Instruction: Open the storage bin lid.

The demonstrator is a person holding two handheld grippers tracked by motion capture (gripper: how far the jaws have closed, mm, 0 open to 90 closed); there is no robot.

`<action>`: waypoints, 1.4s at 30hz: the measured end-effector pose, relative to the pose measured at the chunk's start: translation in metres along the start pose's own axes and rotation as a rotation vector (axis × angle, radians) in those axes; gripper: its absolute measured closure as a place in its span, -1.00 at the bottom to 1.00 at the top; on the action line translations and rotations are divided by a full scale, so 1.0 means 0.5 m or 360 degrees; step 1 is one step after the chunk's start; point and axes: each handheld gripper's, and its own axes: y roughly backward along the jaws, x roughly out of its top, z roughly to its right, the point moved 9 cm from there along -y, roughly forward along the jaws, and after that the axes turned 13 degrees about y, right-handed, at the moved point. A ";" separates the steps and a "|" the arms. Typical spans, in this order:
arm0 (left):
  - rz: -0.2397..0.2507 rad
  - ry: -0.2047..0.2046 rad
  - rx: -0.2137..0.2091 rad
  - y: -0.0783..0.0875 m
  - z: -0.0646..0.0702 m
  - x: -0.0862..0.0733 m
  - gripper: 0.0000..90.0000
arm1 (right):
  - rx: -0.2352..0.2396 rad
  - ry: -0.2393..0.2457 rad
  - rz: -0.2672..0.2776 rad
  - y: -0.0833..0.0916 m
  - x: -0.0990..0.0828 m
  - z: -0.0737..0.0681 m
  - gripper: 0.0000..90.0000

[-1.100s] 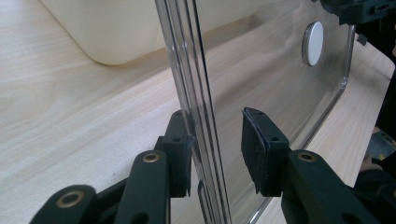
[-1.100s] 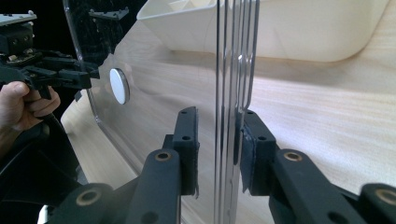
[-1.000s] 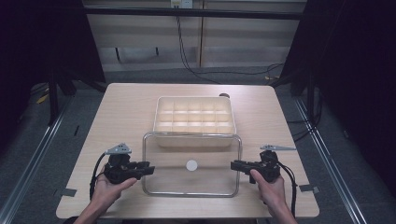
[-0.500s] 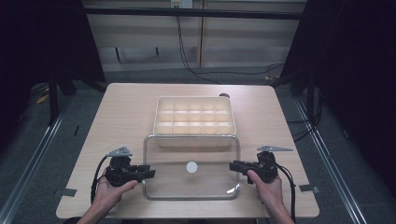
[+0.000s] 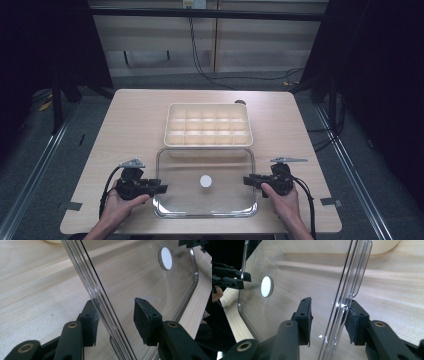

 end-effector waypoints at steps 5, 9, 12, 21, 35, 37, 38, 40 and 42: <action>-0.0037 0.0011 0.0017 -0.009 -0.004 -0.002 0.20 | -0.0023 -0.0005 -0.0035 -0.008 -0.006 0.005 0.24; -0.0060 0.0014 0.0027 -0.013 -0.005 -0.005 0.19 | -0.0048 0.0002 -0.0067 -0.013 -0.012 0.008 0.17; -0.0075 0.0023 0.0016 -0.020 -0.011 -0.001 0.18 | -0.0076 0.0022 -0.0089 -0.015 -0.015 0.010 0.13; -0.0090 0.0000 0.0055 -0.024 -0.016 -0.001 0.13 | -0.0108 0.0072 -0.0148 -0.026 -0.020 0.010 0.01; -0.0094 -0.0034 0.0103 -0.031 -0.020 -0.001 -0.08 | -0.0162 0.0052 -0.0144 -0.022 -0.021 0.020 -0.16; -0.0094 -0.0027 0.0102 -0.030 -0.023 0.000 -0.09 | -0.0172 0.0048 -0.0143 -0.022 -0.021 0.020 -0.17; -0.0094 -0.0021 0.0102 -0.029 -0.024 0.000 -0.10 | -0.0182 0.0049 -0.0146 -0.021 -0.022 0.019 -0.17; -0.0095 -0.0017 0.0095 -0.029 -0.024 0.001 -0.10 | -0.0192 0.0061 -0.0157 -0.020 -0.024 0.018 -0.17; -0.0093 -0.0021 0.0096 -0.029 -0.025 0.001 -0.11 | -0.0194 0.0068 -0.0162 -0.019 -0.026 0.014 -0.18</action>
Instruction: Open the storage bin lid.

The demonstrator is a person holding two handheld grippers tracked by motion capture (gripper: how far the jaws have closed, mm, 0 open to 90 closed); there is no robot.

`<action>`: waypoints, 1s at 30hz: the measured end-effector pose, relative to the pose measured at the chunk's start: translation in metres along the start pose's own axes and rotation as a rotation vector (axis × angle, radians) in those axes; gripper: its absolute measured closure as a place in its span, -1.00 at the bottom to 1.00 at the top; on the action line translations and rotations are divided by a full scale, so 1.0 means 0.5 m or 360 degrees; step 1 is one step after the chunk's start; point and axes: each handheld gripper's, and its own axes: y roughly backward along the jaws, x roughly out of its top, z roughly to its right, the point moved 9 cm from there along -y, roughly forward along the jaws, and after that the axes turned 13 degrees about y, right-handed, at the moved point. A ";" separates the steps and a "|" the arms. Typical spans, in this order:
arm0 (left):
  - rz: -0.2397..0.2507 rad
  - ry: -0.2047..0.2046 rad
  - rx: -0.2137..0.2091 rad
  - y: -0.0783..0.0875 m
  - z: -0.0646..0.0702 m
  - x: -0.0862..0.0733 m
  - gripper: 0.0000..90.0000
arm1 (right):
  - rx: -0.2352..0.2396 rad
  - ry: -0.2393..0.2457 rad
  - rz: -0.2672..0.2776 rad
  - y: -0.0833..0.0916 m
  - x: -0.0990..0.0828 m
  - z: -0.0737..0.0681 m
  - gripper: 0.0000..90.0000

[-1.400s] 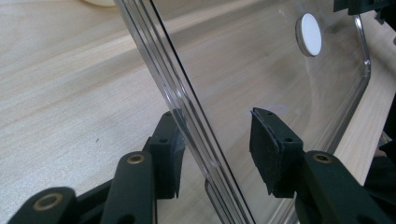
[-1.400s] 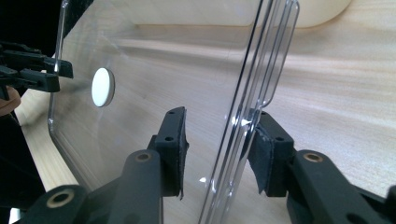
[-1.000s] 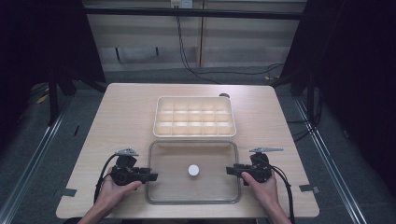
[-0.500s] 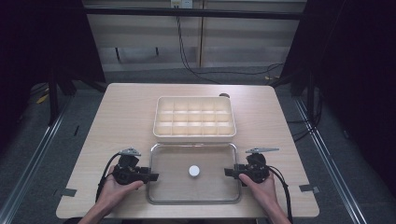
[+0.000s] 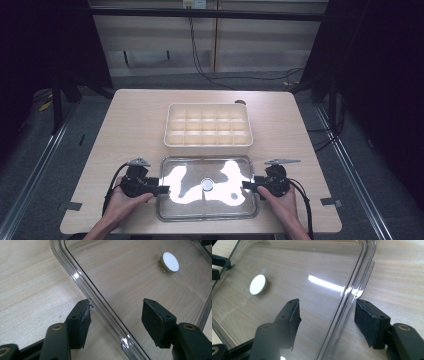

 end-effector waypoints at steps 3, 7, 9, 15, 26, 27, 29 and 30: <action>-0.0001 0.0006 -0.0005 0.000 0.000 0.000 -0.11 | 0.0002 -0.0007 0.0004 0.002 -0.001 -0.002 -0.15; -0.0002 0.0001 0.0005 -0.001 0.001 0.000 -0.12 | 0.0032 -0.0017 0.0050 0.012 0.002 -0.014 -0.15; -0.0001 0.0012 -0.0006 -0.001 0.001 0.001 -0.13 | 0.0031 -0.0008 0.0052 0.014 0.002 -0.016 -0.14; 0.0033 0.0002 0.0046 0.012 -0.011 0.011 -0.16 | 0.0006 0.0037 0.0084 0.026 0.014 -0.012 -0.15; 0.0225 -0.0035 0.0032 0.061 -0.009 0.089 -0.27 | -0.0038 0.0121 0.0245 0.079 0.065 0.028 -0.17; 0.0234 -0.0043 0.0036 0.066 -0.011 0.093 -0.27 | -0.0044 0.0110 0.0272 0.086 0.070 0.035 -0.18; 0.0251 -0.0060 0.0063 0.077 -0.019 0.098 -0.27 | -0.0060 0.0102 0.0319 0.099 0.078 0.050 -0.18; 0.0279 -0.0050 0.0097 0.090 -0.026 0.101 -0.27 | -0.0085 0.0102 0.0358 0.111 0.081 0.063 -0.20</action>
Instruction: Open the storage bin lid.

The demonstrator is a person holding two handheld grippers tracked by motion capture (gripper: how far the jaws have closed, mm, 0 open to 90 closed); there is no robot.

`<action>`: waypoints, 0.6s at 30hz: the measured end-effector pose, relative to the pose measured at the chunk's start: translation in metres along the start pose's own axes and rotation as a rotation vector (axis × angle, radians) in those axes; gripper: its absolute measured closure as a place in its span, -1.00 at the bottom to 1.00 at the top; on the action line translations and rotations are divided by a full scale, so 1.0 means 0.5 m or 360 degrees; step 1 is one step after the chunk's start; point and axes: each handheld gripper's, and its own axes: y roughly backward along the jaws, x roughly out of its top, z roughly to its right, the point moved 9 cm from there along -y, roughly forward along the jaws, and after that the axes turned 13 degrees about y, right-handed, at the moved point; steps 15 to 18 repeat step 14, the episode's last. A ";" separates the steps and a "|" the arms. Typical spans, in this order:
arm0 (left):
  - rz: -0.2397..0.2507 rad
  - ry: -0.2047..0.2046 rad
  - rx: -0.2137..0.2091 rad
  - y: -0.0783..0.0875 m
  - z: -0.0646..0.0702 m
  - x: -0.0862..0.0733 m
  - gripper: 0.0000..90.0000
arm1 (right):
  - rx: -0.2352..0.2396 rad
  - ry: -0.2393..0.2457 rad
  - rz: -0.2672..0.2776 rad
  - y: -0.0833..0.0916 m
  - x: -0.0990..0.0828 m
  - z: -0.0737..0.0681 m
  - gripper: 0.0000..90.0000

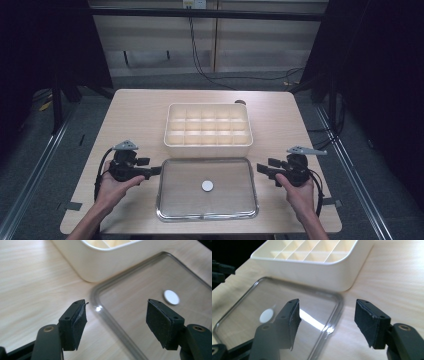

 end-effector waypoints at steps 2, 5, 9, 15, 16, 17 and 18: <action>0.0009 -0.0011 -0.0001 0.007 0.000 -0.001 -0.27 | -0.0008 0.0017 0.0008 0.003 -0.001 0.005 -0.20; 0.0113 -0.0015 0.0020 0.041 -0.009 -0.004 -0.27 | -0.0061 -0.0010 0.0049 0.017 -0.016 0.029 -0.22; 0.0175 0.0056 0.0057 0.060 -0.038 -0.037 -0.27 | -0.0117 -0.0036 0.0077 0.036 -0.028 0.048 -0.23; 0.0165 0.0052 0.0075 0.059 -0.052 -0.055 -0.27 | -0.0174 -0.0012 0.0077 0.038 -0.043 0.059 -0.29; 0.0165 0.0052 0.0075 0.059 -0.052 -0.055 -0.27 | -0.0174 -0.0012 0.0077 0.038 -0.043 0.059 -0.29; 0.0165 0.0052 0.0075 0.059 -0.052 -0.055 -0.27 | -0.0174 -0.0012 0.0077 0.038 -0.043 0.059 -0.29; 0.0165 0.0052 0.0075 0.059 -0.052 -0.055 -0.27 | -0.0174 -0.0012 0.0077 0.038 -0.043 0.059 -0.29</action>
